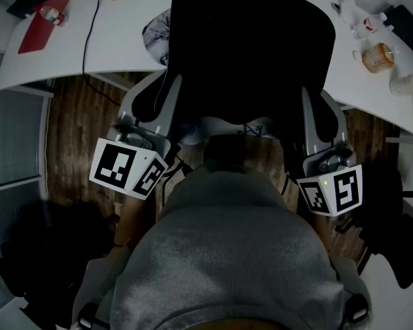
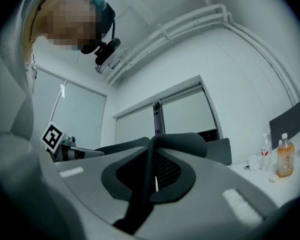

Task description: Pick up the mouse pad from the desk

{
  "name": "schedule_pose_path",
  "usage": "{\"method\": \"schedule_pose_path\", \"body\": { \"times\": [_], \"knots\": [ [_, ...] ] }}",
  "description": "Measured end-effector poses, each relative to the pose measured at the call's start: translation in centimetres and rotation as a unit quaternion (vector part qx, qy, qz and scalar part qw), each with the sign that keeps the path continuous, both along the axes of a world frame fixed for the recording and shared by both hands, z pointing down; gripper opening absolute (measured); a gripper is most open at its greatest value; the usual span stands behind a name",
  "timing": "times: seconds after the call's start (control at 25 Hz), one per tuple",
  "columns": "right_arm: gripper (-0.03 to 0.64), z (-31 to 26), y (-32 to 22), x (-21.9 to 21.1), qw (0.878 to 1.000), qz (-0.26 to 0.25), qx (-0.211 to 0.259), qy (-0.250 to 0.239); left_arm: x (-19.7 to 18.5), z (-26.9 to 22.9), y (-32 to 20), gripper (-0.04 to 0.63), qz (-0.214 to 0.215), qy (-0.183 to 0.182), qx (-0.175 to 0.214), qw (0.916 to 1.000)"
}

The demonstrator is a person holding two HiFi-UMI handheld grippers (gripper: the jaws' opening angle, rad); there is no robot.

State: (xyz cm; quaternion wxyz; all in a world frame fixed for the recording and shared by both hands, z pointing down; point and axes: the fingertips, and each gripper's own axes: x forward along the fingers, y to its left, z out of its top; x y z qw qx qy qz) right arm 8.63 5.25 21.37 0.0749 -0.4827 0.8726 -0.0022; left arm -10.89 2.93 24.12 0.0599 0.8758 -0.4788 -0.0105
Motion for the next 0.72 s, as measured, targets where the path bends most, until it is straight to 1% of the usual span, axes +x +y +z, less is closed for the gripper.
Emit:
{"method": "schedule_pose_path", "body": {
  "times": [0.52, 0.72],
  "knots": [
    [0.02, -0.3, -0.02, 0.62, 1.0, 0.001, 0.013, 0.009, 0.49, -0.24, -0.23, 0.035, 0.002, 0.002, 0.006, 1.0],
    [0.02, -0.36, 0.09, 0.43, 1.0, 0.0, 0.02, 0.02, 0.56, -0.34, -0.29, 0.035, 0.003, -0.001, 0.009, 1.0]
  ]
}}
